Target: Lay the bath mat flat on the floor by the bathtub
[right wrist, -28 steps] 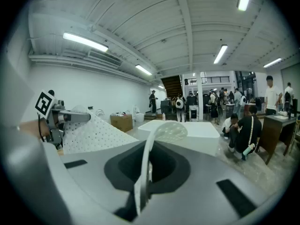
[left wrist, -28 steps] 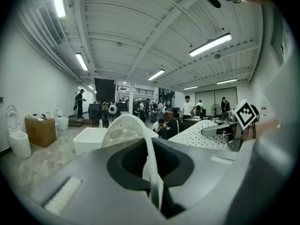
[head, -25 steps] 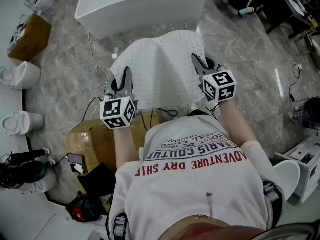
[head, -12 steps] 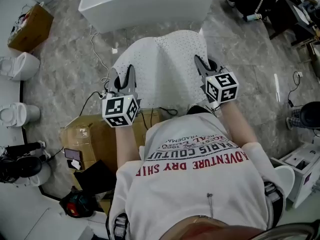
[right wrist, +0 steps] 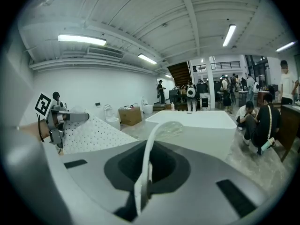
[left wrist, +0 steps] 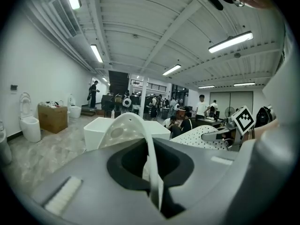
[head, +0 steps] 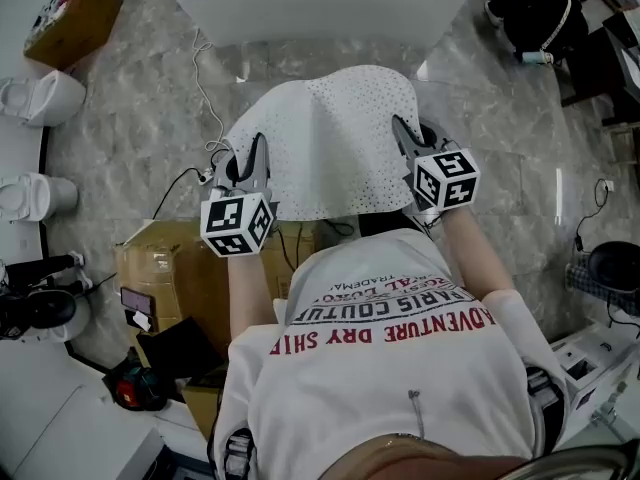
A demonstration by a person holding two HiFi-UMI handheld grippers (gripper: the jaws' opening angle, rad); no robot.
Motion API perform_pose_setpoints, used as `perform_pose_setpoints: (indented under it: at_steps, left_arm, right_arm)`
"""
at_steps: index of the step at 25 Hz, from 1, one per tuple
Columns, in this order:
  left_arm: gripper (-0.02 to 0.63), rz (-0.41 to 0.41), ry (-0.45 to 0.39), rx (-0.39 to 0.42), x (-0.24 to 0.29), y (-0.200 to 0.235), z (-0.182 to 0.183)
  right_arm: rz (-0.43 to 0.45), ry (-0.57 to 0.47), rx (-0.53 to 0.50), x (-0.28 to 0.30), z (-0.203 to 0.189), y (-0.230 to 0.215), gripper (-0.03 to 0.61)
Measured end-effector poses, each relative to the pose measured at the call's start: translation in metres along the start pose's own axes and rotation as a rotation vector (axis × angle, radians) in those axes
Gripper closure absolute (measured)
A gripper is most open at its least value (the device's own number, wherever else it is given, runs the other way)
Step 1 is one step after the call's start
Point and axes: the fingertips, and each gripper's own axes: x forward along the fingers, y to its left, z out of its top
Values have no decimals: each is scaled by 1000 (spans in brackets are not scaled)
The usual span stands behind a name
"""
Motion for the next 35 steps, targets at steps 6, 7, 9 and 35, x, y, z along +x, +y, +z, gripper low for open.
perform_pose_setpoints:
  at_steps: [6,7,9,35]
  left_arm:
    - [595,63,49,1,90,21,17]
    - [595,72,54,-3,107,24,23]
    - [595,86,53,-18,144,27,37]
    - [595,-50,236,-103,473,160,40]
  right_arm:
    - [66,28,43,79,21,-71,563]
    - [76,31,47,92,27,-84,563]
    - [96,35,42,116,42,-113,563]
    - [-70,220,169,361,76,-308,563]
